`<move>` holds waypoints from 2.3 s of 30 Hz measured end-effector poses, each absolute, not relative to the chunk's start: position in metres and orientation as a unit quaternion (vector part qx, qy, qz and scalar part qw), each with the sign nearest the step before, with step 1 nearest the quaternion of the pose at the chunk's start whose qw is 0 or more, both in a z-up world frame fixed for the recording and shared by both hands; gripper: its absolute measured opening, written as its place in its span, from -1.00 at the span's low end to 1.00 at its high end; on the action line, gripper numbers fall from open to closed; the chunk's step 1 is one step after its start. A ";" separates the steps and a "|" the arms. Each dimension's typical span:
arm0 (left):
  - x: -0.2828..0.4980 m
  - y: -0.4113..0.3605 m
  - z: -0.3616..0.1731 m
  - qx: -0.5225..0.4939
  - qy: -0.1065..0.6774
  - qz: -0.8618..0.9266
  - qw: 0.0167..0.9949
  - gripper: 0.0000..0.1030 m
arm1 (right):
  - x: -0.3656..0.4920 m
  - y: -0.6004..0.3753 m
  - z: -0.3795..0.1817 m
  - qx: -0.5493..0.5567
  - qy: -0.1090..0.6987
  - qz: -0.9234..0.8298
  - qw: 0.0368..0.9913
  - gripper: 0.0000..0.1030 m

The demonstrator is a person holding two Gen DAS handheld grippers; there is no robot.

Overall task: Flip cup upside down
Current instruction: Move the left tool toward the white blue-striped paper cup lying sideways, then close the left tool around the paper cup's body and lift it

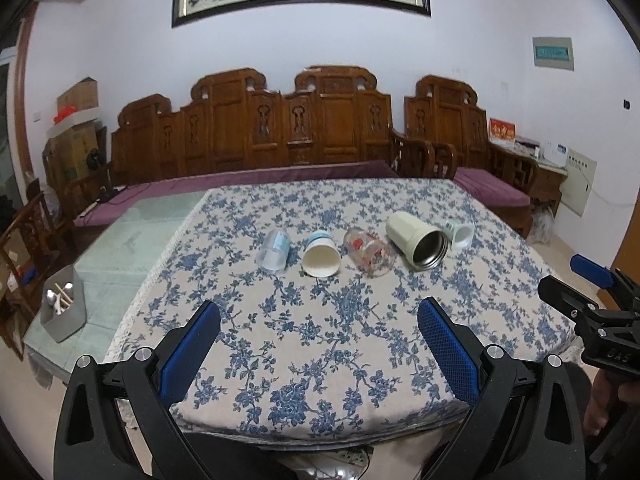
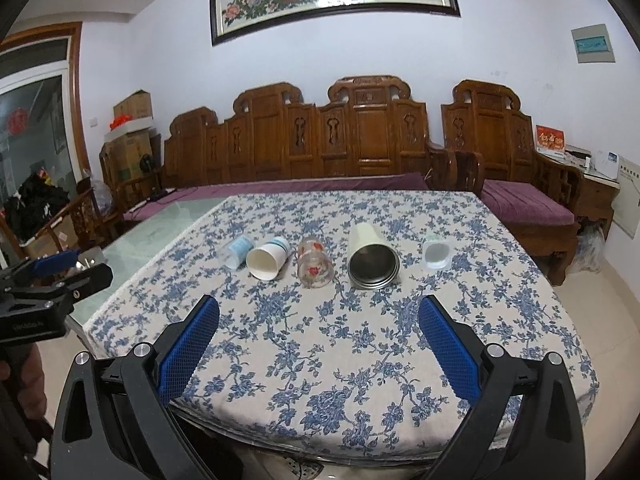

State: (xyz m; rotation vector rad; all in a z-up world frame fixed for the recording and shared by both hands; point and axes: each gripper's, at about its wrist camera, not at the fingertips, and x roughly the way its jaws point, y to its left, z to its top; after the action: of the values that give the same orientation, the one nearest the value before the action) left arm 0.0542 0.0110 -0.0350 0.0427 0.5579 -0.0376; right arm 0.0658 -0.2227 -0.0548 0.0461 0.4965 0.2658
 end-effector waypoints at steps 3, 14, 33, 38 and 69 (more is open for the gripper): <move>0.070 0.014 -0.043 0.026 0.292 -0.024 0.956 0.85 | 0.083 -0.222 -0.065 0.020 0.255 0.131 0.958 0.95; 0.144 0.028 -0.064 0.033 0.349 -0.041 0.936 0.85 | 0.155 -0.217 -0.092 0.018 0.289 0.144 0.946 0.95; 0.292 0.039 -0.106 0.030 0.439 -0.063 0.896 0.55 | 0.258 -0.172 -0.150 -0.002 0.344 0.194 0.919 0.76; 0.330 0.027 -0.117 0.039 0.463 -0.066 0.883 0.47 | 0.262 -0.166 -0.175 0.000 0.358 0.210 0.910 0.71; 0.425 -0.005 -0.180 0.040 0.581 -0.056 0.811 0.07 | 0.265 -0.189 -0.177 0.025 0.360 0.220 0.906 0.71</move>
State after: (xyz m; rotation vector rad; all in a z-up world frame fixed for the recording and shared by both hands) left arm 0.4254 -0.0048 -0.1803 0.0859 1.2405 -0.1204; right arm 0.2654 -0.1889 -0.1768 0.0521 0.7439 0.4534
